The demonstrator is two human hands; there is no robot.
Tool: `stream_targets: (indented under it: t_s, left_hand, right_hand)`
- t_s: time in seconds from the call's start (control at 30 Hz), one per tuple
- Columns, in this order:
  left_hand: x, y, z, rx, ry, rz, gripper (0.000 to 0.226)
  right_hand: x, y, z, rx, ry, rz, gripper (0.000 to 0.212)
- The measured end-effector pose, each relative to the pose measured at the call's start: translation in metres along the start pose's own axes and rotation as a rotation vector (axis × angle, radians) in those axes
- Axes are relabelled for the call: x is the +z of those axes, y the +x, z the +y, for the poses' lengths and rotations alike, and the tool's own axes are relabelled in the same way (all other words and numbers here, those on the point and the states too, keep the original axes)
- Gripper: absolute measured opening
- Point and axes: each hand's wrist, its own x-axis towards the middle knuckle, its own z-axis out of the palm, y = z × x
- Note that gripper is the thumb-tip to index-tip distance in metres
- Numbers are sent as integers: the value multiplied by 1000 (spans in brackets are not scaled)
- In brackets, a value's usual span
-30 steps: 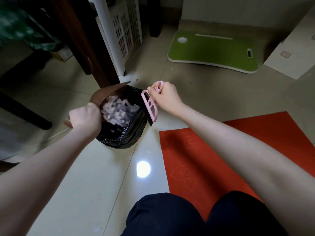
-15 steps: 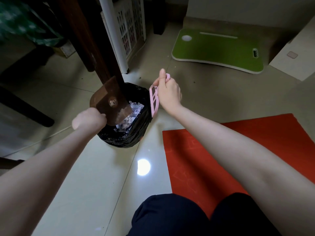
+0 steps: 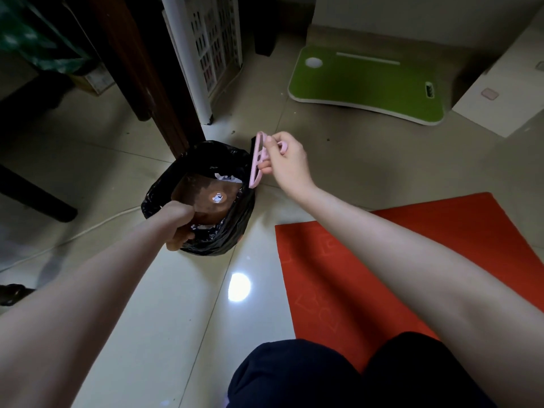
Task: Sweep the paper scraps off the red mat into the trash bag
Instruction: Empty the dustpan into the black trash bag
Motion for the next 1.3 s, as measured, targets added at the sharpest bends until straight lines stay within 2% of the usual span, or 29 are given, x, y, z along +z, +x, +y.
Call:
stream_targets:
  t_s: [0.2,0.3,0.37,0.5,0.73,0.8,0.9,0.97,1.07,1.2,1.3]
  left_hand:
    - [1,6,5,194,294,119,10]
    - [4,6,3,207,432,152,8]
    - [8,6,2,205,486,204,16]
    - [17,5,4,239,449,277,33]
    - [19,3,0,288,435,305,37]
    - [18,1,-1,279,431,317,36]
    - [17,-1,-1,274,427,335,35]
    - [18,-4,1,285,414,344,37]
    - [24,-9,5,355,388,362,42]
    - [55,-21,22,581,452,351,36]
    - [93,-33,35,748,500,274,34]
  right_hand:
    - [23,-1,13,-140,-148,-128,19]
    - [36,0,19,-199,-236,-210,19]
    - [44,-2,20,-240,-300,-283,20]
    - [63,-6,27,-272,-357,-427,20]
    - [74,-7,37,-294,-481,-507,22]
    - [75,-7,40,-299,-585,-552,28]
    - [75,-8,42,-233,-671,-609,53]
    - [71,-9,43,-212,-673,-596,62]
    - [49,-6,47,-194,-683,-518,56]
    - [-1,-2,65,-118,-756,-425,41]
    - [-44,-9,88,-23,-860,-460,40]
